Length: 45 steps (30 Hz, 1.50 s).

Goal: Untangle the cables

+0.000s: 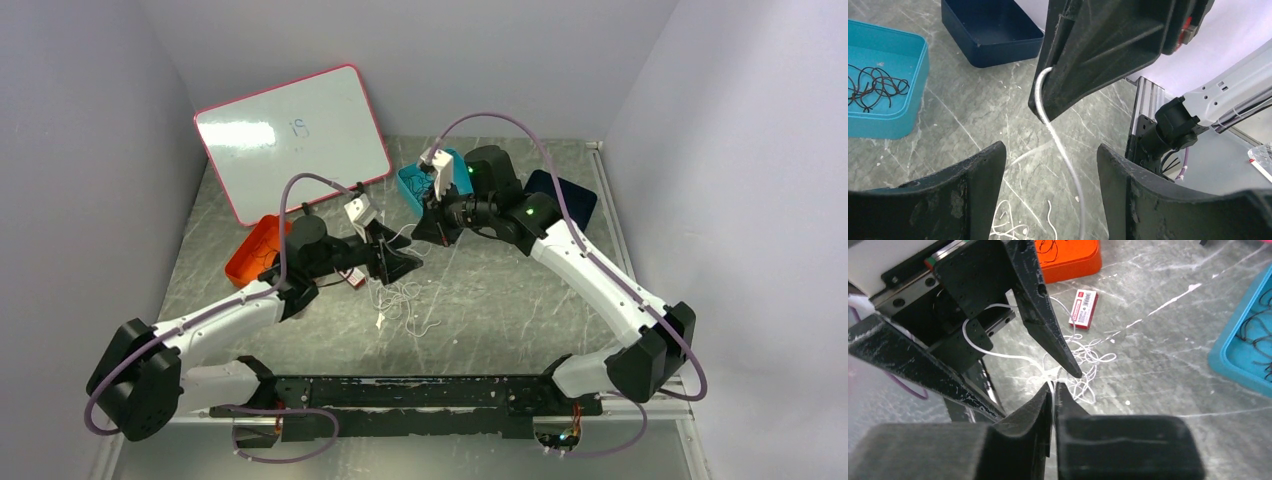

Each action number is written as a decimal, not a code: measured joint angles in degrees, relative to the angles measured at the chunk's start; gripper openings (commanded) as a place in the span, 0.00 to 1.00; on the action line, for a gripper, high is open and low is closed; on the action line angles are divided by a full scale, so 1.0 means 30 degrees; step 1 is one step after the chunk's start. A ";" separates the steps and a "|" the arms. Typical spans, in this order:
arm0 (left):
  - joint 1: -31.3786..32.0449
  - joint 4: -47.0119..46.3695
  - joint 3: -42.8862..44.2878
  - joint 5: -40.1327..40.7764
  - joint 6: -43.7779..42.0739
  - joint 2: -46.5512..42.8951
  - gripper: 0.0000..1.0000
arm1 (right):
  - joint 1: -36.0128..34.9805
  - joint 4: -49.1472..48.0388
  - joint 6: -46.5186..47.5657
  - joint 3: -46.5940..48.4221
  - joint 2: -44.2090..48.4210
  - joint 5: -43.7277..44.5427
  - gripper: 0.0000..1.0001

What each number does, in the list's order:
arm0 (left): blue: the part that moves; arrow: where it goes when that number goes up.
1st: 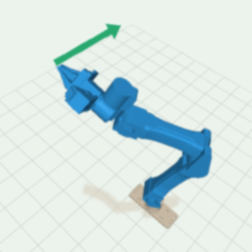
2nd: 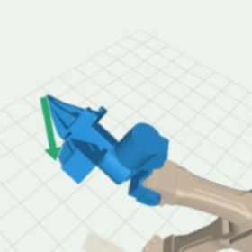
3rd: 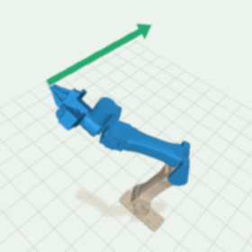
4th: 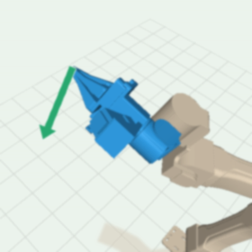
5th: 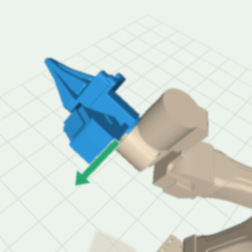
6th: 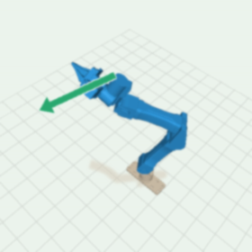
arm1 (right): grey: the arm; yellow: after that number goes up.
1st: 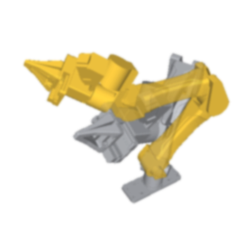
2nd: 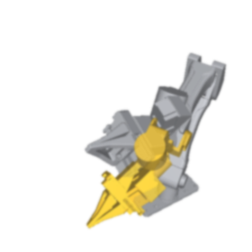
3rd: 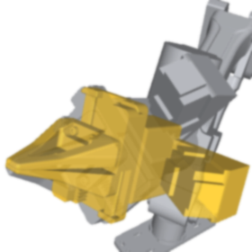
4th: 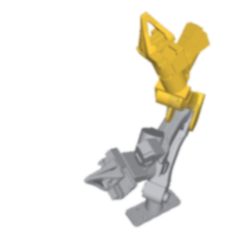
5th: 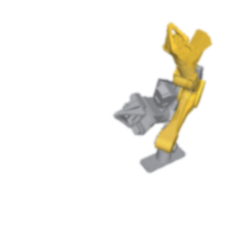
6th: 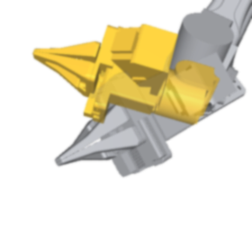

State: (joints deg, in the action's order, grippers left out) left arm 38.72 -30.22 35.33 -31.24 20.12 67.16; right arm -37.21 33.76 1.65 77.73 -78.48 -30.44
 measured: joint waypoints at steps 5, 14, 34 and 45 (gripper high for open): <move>0.0007 0.0379 0.0124 0.0379 0.0007 -0.0714 0.98 | -0.0036 -0.0517 -0.0386 -0.0204 0.0189 0.1013 0.00; 0.0007 0.2229 0.0867 0.3585 -0.0386 -0.4677 1.00 | -0.0044 -0.0554 -0.0474 -0.0415 0.0612 0.3198 0.00; 0.0007 0.3330 0.2419 0.3009 -0.2397 -0.2441 0.90 | -0.0044 0.0117 -0.1042 0.3832 0.0772 -0.0918 0.00; 0.0007 0.0903 0.2280 0.0262 -0.1231 0.0189 0.67 | -0.0044 -0.1355 -0.3264 0.4415 0.1078 -0.1501 0.00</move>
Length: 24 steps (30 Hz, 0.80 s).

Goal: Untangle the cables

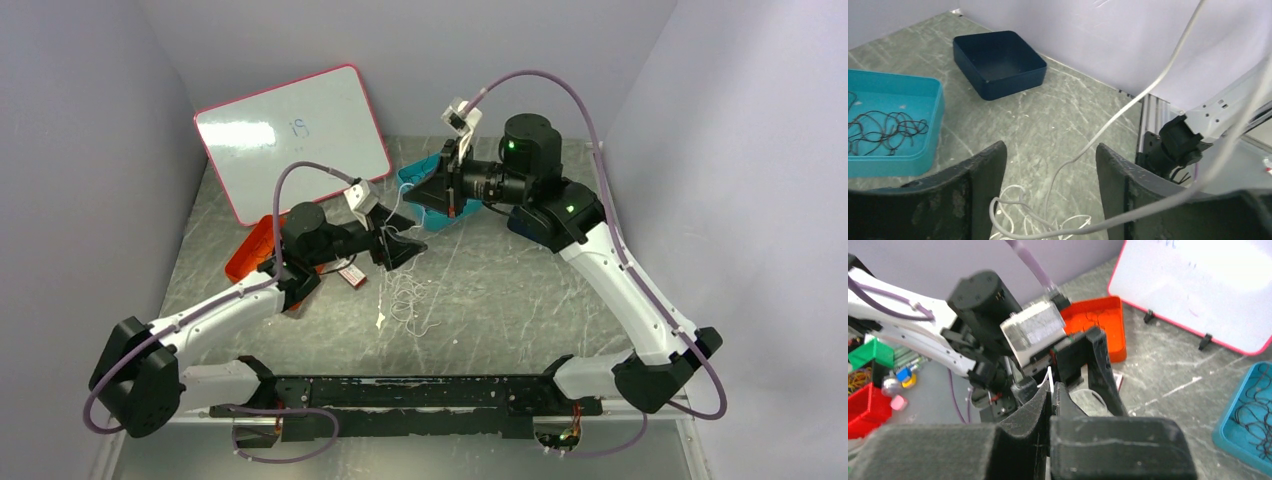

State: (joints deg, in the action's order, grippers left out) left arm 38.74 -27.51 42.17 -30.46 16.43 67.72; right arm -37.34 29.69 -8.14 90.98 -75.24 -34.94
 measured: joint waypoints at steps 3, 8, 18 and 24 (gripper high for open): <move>0.0022 -0.1311 -0.0466 -0.0444 0.0729 0.0328 0.56 | 0.0000 -0.1188 -0.0925 0.0000 0.0211 0.0080 0.00; 0.0255 -0.2849 -0.1297 -0.0729 0.1909 0.1282 0.48 | 0.0000 -0.3140 -0.2346 0.0153 0.0539 0.0452 0.00; 0.0605 -0.4692 -0.3322 -0.0743 0.3286 0.1829 0.25 | 0.0000 -0.5413 -0.3738 0.1435 0.0554 0.1304 0.00; 0.0882 -0.5442 -0.4153 -0.0736 0.3555 0.2455 0.23 | 0.0000 -0.5595 -0.3563 0.3402 0.0495 0.2586 0.00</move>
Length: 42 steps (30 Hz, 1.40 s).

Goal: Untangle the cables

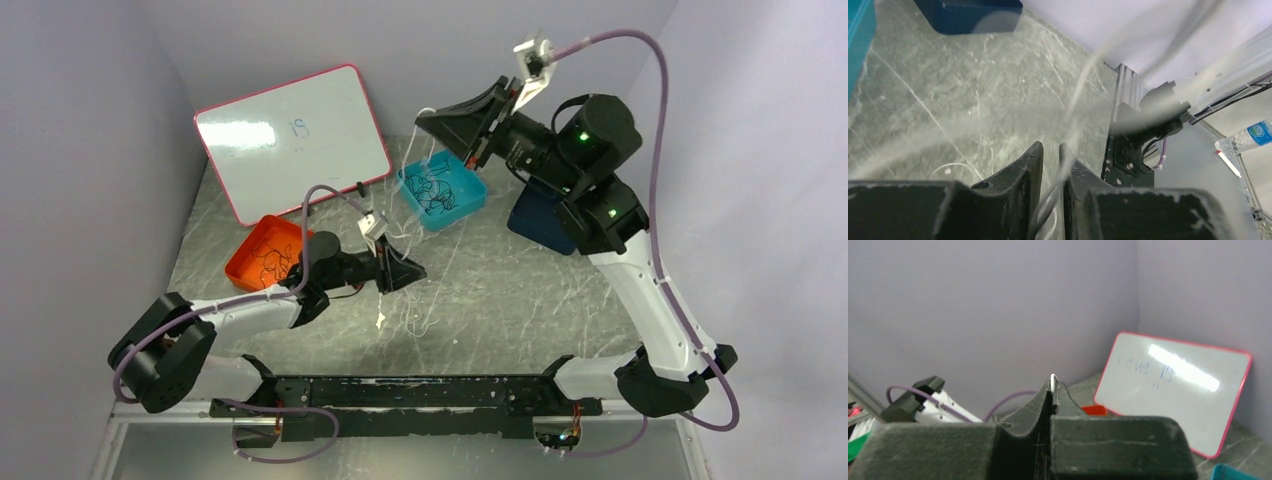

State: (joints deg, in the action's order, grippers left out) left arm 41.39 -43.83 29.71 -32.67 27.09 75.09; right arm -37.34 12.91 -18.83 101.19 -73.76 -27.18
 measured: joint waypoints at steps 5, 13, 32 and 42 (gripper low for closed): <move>0.0175 -0.0321 -0.0940 0.0007 0.0262 0.0670 0.15 | 0.0000 -0.0495 0.0328 0.1865 -0.0102 0.0882 0.00; 0.0328 -0.1887 -0.1872 0.0036 0.0707 0.2047 0.07 | 0.0000 -0.0568 0.0962 0.3016 -0.0109 0.2142 0.00; 0.0386 -0.4845 -0.3249 0.0940 0.1647 0.2674 0.09 | -0.0007 0.2412 0.4393 0.3009 0.0765 0.9632 0.00; 0.0401 -0.2149 -0.3643 0.1741 0.1479 0.0663 0.61 | 0.0000 0.2047 0.5180 0.1872 0.2586 1.1213 0.00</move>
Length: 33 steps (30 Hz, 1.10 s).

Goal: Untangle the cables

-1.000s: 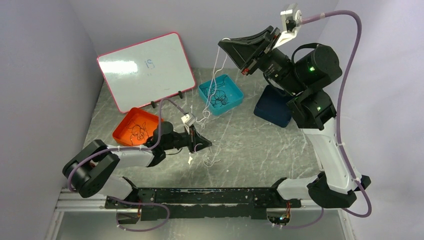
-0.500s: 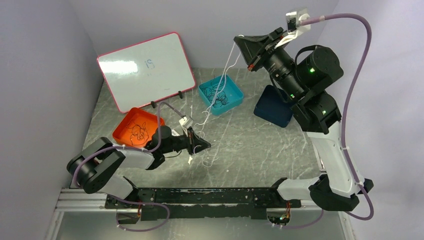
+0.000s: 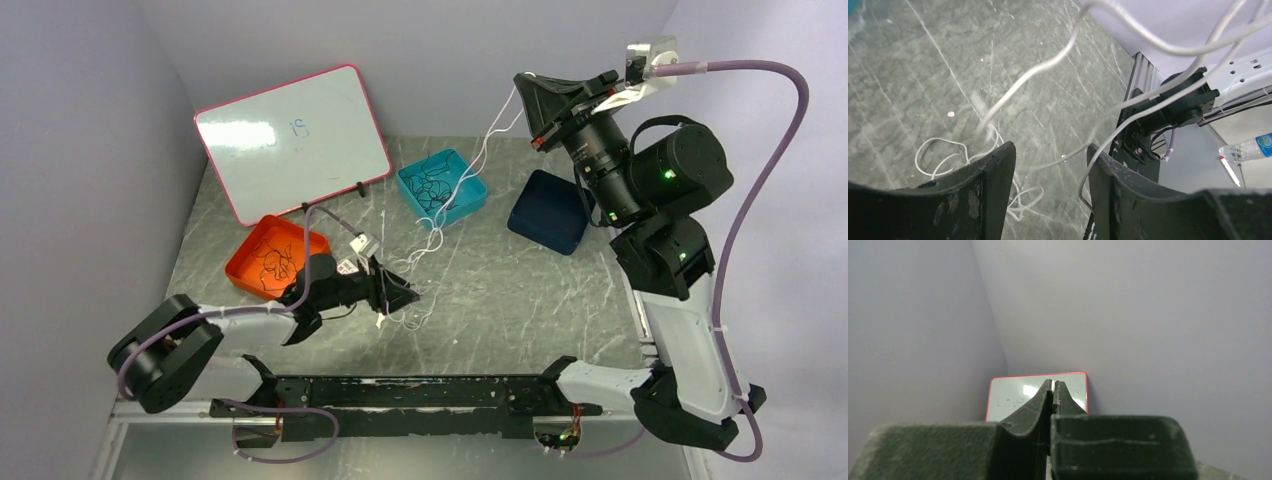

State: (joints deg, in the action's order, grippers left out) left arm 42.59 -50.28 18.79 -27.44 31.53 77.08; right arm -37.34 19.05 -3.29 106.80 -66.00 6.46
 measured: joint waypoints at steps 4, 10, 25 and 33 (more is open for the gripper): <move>0.0000 0.1515 0.0080 0.0554 -0.0364 -0.1814 0.52 | 0.0000 0.0022 0.0000 -0.0510 0.0306 0.0015 0.00; 0.0000 0.4255 0.0699 0.1785 -0.1370 -0.3672 0.52 | 0.0000 0.0313 0.0138 -0.0816 0.0233 0.0576 0.00; 0.0000 0.9406 0.4350 0.4765 -0.3636 -0.6688 0.61 | 0.0000 0.0889 0.0022 -0.0925 -0.0233 -0.1129 0.00; 0.0000 0.9602 0.6652 0.4554 -0.4590 -0.5974 0.59 | 0.0000 0.0969 -0.0117 -0.0612 -0.0787 -0.4284 0.00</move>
State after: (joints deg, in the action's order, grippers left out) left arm 42.59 -21.47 38.74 -13.78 17.76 59.16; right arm -37.34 21.96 -3.64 104.97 -68.36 -6.39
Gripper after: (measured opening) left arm 0.583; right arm 0.014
